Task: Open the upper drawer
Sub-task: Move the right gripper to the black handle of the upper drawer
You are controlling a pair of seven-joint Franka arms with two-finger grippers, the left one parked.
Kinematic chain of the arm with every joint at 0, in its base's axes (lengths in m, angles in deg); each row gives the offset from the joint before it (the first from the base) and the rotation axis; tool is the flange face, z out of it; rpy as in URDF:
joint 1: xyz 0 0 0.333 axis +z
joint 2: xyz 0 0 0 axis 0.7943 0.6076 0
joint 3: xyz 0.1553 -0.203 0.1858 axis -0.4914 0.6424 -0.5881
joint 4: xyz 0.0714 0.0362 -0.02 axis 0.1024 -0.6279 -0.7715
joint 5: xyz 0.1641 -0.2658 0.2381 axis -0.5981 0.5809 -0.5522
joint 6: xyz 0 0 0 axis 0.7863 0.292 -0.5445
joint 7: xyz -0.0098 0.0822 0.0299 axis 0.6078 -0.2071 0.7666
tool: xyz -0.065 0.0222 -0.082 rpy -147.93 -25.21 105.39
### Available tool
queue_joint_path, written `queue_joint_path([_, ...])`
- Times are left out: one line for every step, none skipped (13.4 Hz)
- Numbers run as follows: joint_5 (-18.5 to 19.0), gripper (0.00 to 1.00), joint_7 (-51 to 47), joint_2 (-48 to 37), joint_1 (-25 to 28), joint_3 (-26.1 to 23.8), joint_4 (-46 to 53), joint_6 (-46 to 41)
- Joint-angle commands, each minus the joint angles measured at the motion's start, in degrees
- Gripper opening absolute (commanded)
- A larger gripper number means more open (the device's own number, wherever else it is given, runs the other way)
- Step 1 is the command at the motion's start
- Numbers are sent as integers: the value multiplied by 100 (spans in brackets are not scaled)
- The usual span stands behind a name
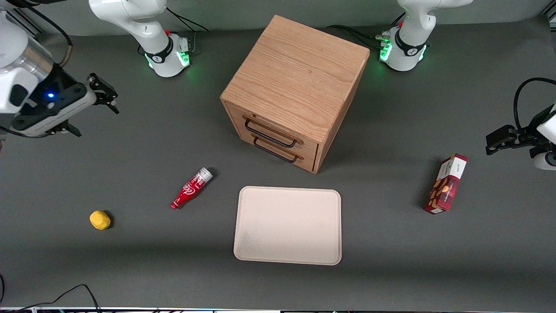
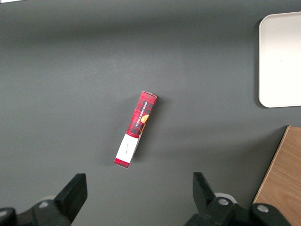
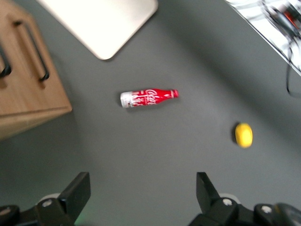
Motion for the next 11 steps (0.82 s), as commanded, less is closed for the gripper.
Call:
queue_joint_path([-38,100,804,261,8,-385,260,-136])
queue_joint_path([-29,100,779,341,0,-647,278,-92])
queue_joint_path([-29,100,718,420,0,-824,287,-30])
queue_joint_path([-29,100,717,516,0,-991,313,83])
queue_joint_path([-38,100,717,630,0,-1141,313,189])
queue_joint_path([-151,100,717,788,0,-1238,322,233])
queue_joint_path([-439,100,709,903,0,-1317,322,243])
queue_joint_path([-695,100,709,1060,0,-1327,322,295])
queue_joint_path([-854,100,709,1166,61,-1327,330,487])
queue_joint_path([-881,100,709,1246,140,-1327,339,637])
queue_joint_path([-899,100,709,1403,210,-1335,348,777])
